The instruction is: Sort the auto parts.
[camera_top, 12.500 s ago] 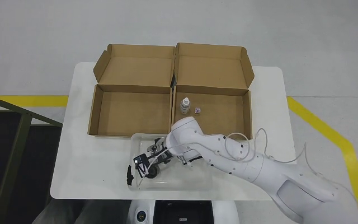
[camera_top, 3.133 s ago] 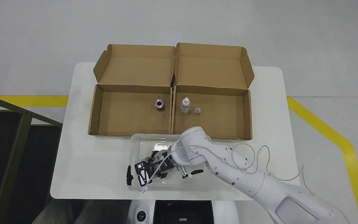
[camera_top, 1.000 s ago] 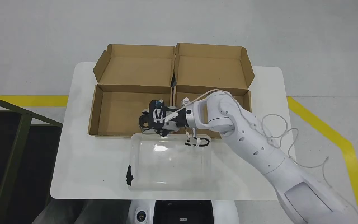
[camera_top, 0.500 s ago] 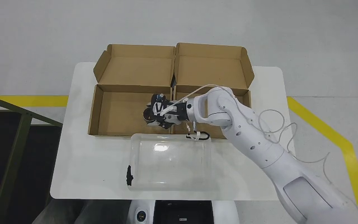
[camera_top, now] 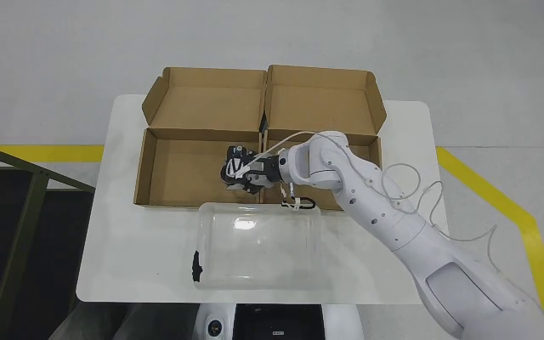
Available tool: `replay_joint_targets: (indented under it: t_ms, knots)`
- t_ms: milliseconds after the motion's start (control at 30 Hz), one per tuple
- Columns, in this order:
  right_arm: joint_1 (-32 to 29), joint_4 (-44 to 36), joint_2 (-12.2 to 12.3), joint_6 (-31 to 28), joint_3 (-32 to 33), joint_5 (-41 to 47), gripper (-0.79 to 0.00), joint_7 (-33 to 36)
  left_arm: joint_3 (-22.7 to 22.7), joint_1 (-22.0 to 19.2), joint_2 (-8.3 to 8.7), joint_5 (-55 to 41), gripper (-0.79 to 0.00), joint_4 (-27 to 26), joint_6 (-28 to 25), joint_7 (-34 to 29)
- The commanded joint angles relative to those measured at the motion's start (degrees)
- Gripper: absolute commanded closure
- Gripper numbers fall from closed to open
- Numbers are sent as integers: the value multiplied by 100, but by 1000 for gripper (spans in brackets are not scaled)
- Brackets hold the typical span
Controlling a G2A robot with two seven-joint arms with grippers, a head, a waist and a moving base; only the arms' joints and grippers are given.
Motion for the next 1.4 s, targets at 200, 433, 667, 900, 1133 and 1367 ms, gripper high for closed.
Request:
replay_joint_targets:
  t_ms: [200, 433, 667, 900, 1133, 1367]
  knots:
    - [99, 225, -90, -20, -146, -139, 0, -46, 0, 0, 0, 0, -785, 0, 0, 0]
    - [174, 455, -179, -58, -284, -205, 0, -48, 0, 0, 0, 0, -785, 0, 0, 0]
    - [246, 709, -263, -131, -403, -306, 0, -93, 0, 0, 0, 0, -785, 0, 0, 0]
    - [324, 825, -336, -191, -488, -437, -77, -104, 0, 0, 0, 0, -785, 0, 0, 0]
    - [383, 943, -413, -254, -587, -529, -139, -68, 0, 0, 0, 0, -785, 0, 0, 0]
    - [424, 1051, -478, -290, -653, -631, -194, -34, 0, 0, 0, 0, -785, 0, 0, 0]
